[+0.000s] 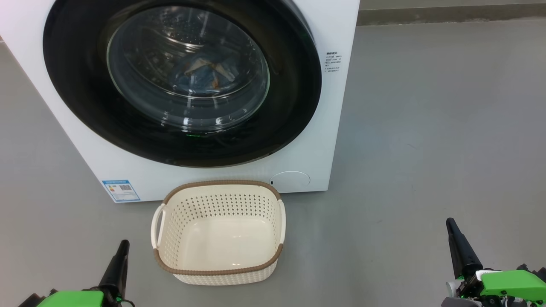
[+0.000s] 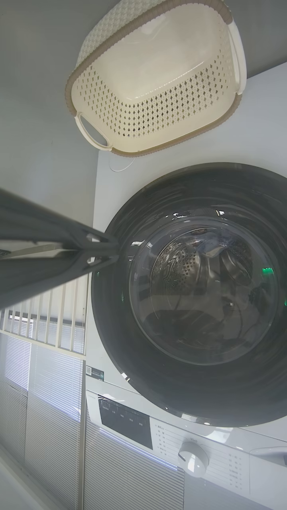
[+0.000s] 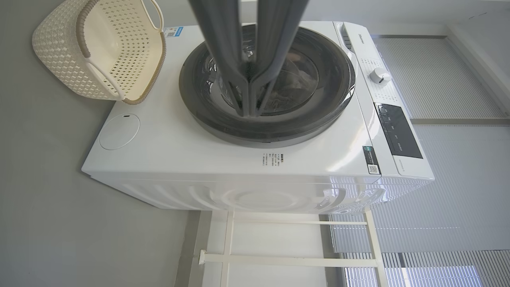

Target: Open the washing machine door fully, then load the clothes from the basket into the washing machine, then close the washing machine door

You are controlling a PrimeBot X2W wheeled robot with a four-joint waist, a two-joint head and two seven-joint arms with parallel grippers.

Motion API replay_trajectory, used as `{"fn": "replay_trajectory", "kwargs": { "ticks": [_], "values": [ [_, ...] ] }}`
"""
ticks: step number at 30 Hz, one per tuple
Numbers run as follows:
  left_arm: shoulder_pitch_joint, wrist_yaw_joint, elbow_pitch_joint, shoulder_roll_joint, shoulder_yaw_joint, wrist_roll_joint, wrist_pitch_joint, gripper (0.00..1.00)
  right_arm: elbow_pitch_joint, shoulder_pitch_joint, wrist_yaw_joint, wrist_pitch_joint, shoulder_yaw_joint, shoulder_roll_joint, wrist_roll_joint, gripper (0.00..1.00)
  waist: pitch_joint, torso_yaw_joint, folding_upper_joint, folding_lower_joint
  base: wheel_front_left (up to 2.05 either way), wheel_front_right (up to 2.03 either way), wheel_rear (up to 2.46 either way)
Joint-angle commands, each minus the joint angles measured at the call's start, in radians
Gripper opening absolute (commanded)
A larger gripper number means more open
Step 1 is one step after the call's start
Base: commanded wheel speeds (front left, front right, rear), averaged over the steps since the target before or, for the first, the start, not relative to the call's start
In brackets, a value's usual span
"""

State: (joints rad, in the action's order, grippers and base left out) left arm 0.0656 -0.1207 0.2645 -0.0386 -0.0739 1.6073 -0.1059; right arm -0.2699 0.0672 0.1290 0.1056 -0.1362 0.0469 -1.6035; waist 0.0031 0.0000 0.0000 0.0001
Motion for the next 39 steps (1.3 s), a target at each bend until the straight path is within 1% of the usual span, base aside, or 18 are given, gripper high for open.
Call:
{"fn": "replay_trajectory", "kwargs": {
  "ticks": [1, 39],
  "values": [
    [0.042, -0.010, -0.019, -0.016, -0.035, 0.005, -0.004, 0.00, 0.025, 0.041, 0.002, 0.008, 0.022, 0.003, -0.005, 0.00, 0.000, 0.000, 0.0000, -0.0001, 0.00, 0.00, 0.00],
    [0.042, -0.010, -0.019, -0.014, -0.038, 0.003, -0.006, 0.00, 0.025, 0.041, 0.002, 0.008, 0.022, 0.003, -0.005, 0.00, 0.000, 0.000, 0.0000, -0.0001, 0.00, 0.00, 0.00]
  ]
}}
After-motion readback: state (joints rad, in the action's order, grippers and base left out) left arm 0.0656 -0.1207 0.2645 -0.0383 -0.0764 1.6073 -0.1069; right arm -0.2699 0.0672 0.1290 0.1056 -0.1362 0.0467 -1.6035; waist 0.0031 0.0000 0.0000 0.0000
